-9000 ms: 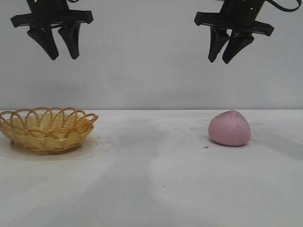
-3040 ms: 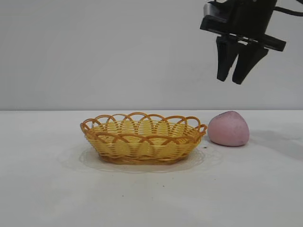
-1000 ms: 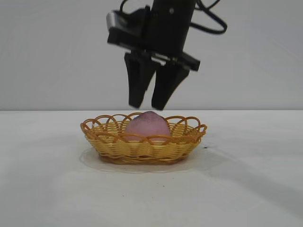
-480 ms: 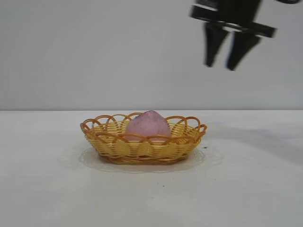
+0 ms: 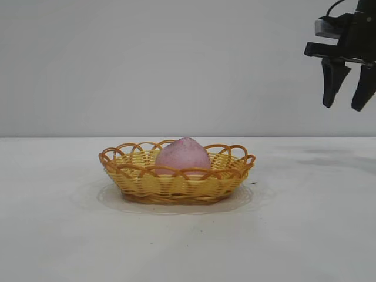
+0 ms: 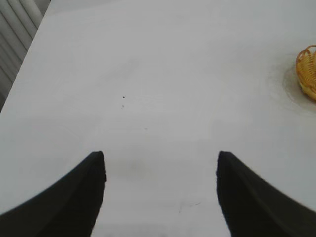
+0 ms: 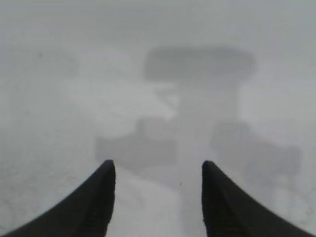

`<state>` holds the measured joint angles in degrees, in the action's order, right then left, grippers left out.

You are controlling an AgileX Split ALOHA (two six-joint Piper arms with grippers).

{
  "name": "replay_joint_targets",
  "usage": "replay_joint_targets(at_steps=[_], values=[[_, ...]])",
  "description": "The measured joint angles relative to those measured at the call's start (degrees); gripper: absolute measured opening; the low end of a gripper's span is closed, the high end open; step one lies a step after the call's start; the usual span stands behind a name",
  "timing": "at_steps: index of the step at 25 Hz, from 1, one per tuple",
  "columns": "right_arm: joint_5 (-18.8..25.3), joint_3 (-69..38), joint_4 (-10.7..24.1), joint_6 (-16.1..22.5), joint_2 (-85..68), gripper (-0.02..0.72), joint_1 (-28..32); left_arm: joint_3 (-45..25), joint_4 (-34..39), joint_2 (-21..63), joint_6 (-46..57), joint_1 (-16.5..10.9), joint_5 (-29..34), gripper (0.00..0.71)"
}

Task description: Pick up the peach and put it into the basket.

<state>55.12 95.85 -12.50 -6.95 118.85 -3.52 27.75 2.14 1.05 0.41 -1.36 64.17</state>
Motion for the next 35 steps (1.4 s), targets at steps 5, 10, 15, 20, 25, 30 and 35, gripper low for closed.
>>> replay_joint_targets(at_steps=[5, 10, 15, 20, 25, 30, 35], values=[[1.84, -3.15, -0.56, -1.13, -7.59, 0.340, -0.11, 0.00, 0.00, 0.00, 0.00, 0.00, 0.00, 0.425], [-2.27, -21.38, -1.11, -2.23, -24.21, 0.340, -0.12, 0.00, 0.00, 0.00, 0.00, 0.00, 0.00, 0.425], [0.36, -36.05, -0.22, -2.50, -37.80, 0.340, -0.12, 0.00, 0.00, 0.00, 0.00, 0.00, 0.00, 0.425], [5.22, -41.73, 0.05, -1.73, -50.87, 0.340, -0.12, 0.00, 0.00, 0.00, 0.00, 0.00, 0.00, 0.425], [10.23, -47.26, 2.59, 0.81, -63.98, 0.340, -0.12, 0.00, 0.00, 0.00, 0.00, 0.00, 0.00, 0.425], [12.37, -52.75, 3.54, 2.90, -75.29, 0.340, -0.12, 0.00, 0.00, 0.00, 0.00, 0.00, 0.00, 0.425], [11.54, -60.54, 5.92, 3.03, -88.72, 0.340, -0.12, 0.00, 0.00, 0.00, 0.00, 0.00, 0.00, 0.425]])
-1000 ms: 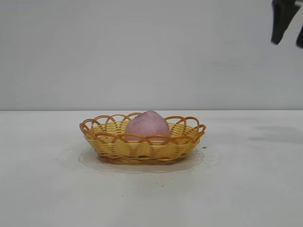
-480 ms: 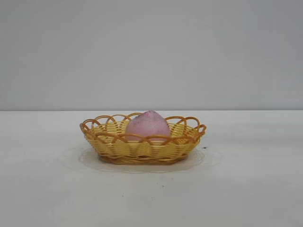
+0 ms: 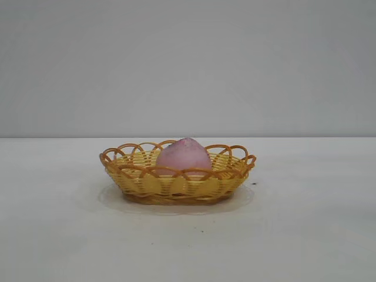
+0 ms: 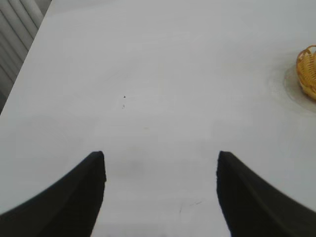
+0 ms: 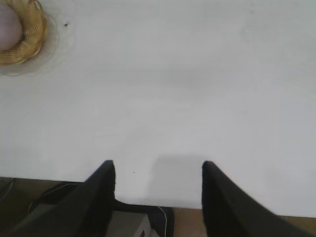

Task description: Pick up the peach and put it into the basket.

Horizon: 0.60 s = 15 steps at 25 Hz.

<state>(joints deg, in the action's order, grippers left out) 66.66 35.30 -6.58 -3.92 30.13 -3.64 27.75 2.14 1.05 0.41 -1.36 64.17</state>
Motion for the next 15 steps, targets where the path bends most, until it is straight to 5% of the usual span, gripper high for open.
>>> replay_joint_targets(at_steps=[15], values=[[-1.61, -7.25, 1.99, 0.10, -27.56, 0.340, 0.00, 0.00, 0.00, 0.00, 0.00, 0.00, 0.00, 0.425]])
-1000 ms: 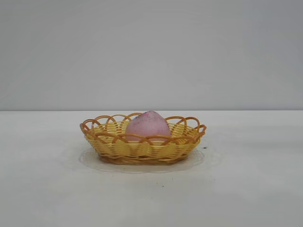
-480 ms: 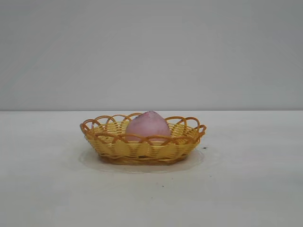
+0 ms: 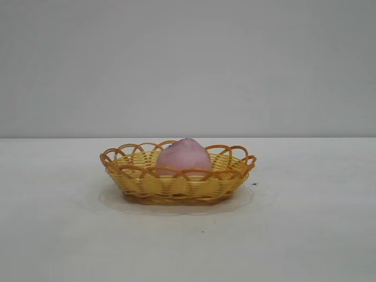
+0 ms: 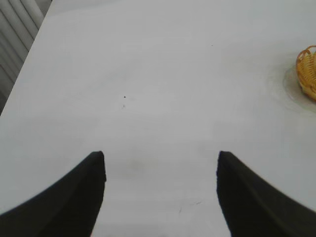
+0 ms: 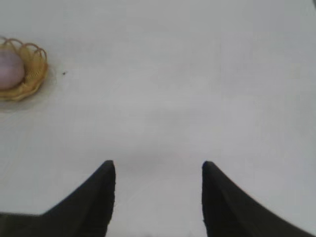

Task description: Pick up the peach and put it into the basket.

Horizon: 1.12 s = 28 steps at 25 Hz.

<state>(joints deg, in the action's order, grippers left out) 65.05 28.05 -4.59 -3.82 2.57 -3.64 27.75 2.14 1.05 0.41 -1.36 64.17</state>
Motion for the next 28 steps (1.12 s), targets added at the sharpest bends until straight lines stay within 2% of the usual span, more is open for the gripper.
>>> replay_joint_targets(at_steps=[28], values=[[0.22, 0.00, 0.00, 0.00, -3.47, 0.340, 0.00, 0.00, 0.00, 0.02, 0.00, 0.00, 0.00, 0.425]])
